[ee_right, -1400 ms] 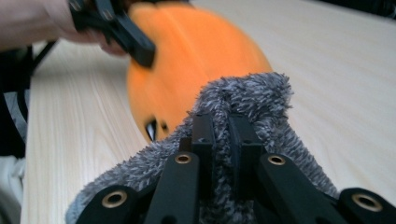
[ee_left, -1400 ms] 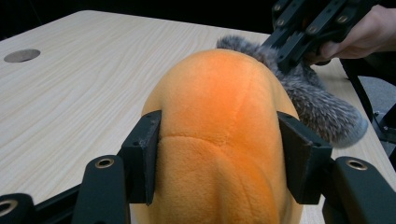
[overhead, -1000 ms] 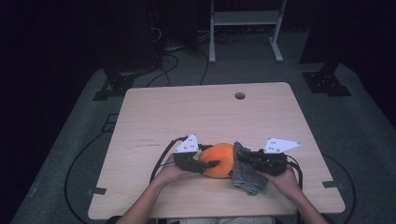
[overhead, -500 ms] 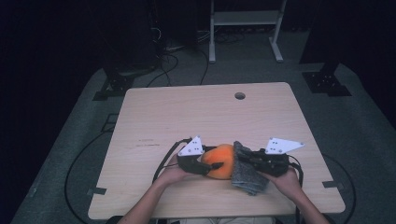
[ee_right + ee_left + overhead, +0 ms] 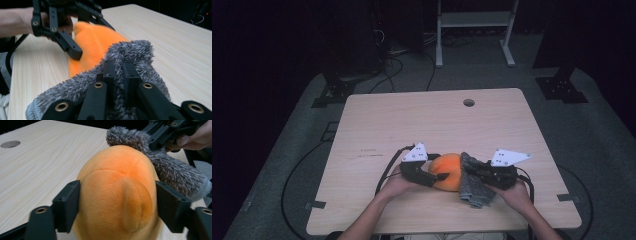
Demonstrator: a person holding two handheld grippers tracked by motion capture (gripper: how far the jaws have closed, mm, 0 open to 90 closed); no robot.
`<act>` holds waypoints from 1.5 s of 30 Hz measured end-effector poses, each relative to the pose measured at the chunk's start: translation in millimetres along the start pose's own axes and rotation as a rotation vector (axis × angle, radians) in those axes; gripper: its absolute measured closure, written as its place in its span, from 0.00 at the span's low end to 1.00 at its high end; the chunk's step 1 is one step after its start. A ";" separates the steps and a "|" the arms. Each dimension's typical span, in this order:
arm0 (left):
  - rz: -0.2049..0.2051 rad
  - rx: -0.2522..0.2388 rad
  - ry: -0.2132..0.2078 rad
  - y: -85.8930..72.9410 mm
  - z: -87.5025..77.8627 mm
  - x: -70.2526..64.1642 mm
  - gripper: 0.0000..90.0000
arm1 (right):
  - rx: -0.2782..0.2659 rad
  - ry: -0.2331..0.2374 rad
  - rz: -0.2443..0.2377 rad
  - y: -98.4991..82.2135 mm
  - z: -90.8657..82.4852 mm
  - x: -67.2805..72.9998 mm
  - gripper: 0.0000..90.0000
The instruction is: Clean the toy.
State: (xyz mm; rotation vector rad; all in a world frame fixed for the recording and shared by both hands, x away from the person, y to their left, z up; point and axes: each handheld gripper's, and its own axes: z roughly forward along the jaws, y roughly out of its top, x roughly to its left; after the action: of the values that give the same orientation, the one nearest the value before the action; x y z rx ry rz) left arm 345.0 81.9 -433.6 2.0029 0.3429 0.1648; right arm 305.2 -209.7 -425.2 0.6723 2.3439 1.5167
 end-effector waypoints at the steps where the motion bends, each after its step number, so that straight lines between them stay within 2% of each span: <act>1: 0.005 0.000 0.004 1.0 0.6 -1.7 0.33 | 0.011 -0.006 -0.001 -2.6 -2.1 -0.8 0.92; 5: 0.017 -0.009 0.015 3.2 1.6 -4.1 0.36 | 0.041 -0.023 0.006 -7.0 -11.0 -2.9 0.92; 7: 0.035 -0.009 0.026 4.8 4.2 -7.0 0.37 | -0.006 -0.013 -0.002 1.2 -18.7 2.4 0.92; 9: 0.041 -0.015 0.027 5.7 5.9 -8.2 0.37 | -0.026 -0.006 -0.041 12.4 -16.2 8.8 0.92; 11: 0.067 -0.010 0.035 8.2 7.7 -12.8 0.36 | -0.022 -0.001 -0.073 22.0 -9.8 13.3 0.92; 12: 0.067 -0.010 0.035 8.2 7.7 -12.8 0.35 | -0.014 0.001 -0.088 24.4 -5.7 14.4 0.92; 14: 0.056 -0.008 0.027 7.2 6.7 -12.5 0.27 | 0.001 0.003 -0.092 22.7 0.3 15.1 0.92; 15: 0.011 -0.010 -0.010 4.6 4.1 -7.2 0.24 | 0.003 0.007 -0.086 20.7 1.1 14.3 0.92; 18: 0.001 -0.007 -0.009 3.8 2.3 -4.8 0.30 | 0.000 -0.004 -0.074 15.0 0.1 13.8 0.92; 19: 0.020 -0.002 0.000 4.2 2.6 -6.7 0.32 | 0.016 -0.007 -0.060 6.9 -1.3 12.2 0.92; 20: 0.020 -0.002 0.000 4.2 2.6 -6.7 0.34 | 0.016 -0.007 -0.060 6.9 -1.3 12.2 0.92; 21: 0.047 -0.004 0.015 5.5 3.6 -9.4 0.36 | 0.032 -0.015 -0.045 2.1 -6.0 9.1 0.92; 24: 0.064 -0.006 0.018 6.5 4.5 -11.6 0.40 | 0.033 -0.020 -0.044 3.5 -11.8 8.9 0.92; 27: 0.097 -0.005 0.021 7.3 6.8 -15.9 0.41 | 0.001 -0.012 -0.102 19.7 -12.0 20.7 0.92; 29: 0.129 -0.003 0.028 8.4 8.3 -20.6 0.41 | -0.019 0.003 -0.115 28.7 -7.1 23.6 0.92; 32: 0.126 0.001 0.031 8.0 7.4 -20.9 0.38 | -0.010 0.009 -0.124 34.7 2.1 21.8 0.92; 34: 0.112 -0.003 0.022 5.1 6.9 -19.9 0.31 | -0.003 0.013 -0.117 33.2 4.6 20.3 0.92; 35: 0.082 -0.006 0.023 3.8 7.0 -18.2 0.27 | 0.012 0.011 -0.105 28.0 6.2 18.4 0.92; 36: 0.082 -0.006 0.023 3.8 7.0 -18.2 0.23 | 0.012 0.011 -0.105 28.0 6.2 18.4 0.92; 38: 0.050 -0.003 0.019 4.6 5.2 -16.1 0.20 | 0.020 -0.001 -0.091 21.7 3.4 16.0 0.92; 40: 0.042 -0.006 0.015 4.7 4.3 -15.7 0.23 | 0.026 -0.013 -0.088 20.2 -0.6 14.8 0.92; 41: 0.044 -0.002 0.014 4.7 3.4 -15.5 0.28 | 0.033 -0.016 -0.088 19.7 -2.4 15.1 0.92; 42: 0.051 -0.001 0.018 4.6 2.5 -15.7 0.28 | 0.033 -0.016 -0.088 19.7 -2.4 15.1 0.92; 43: 0.090 -0.005 0.032 4.7 2.0 -17.6 0.40 | 0.025 -0.017 -0.093 22.9 -6.1 17.6 0.92; 45: 0.119 -0.006 0.028 6.5 3.5 -20.0 0.44 | 0.020 0.007 -0.119 30.6 -7.2 21.8 0.92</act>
State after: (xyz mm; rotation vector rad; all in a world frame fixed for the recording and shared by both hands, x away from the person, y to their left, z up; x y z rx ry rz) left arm 328.0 70.0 -428.6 2.0179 0.2401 0.2683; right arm 290.4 -193.6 -393.8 0.5229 2.3619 1.4494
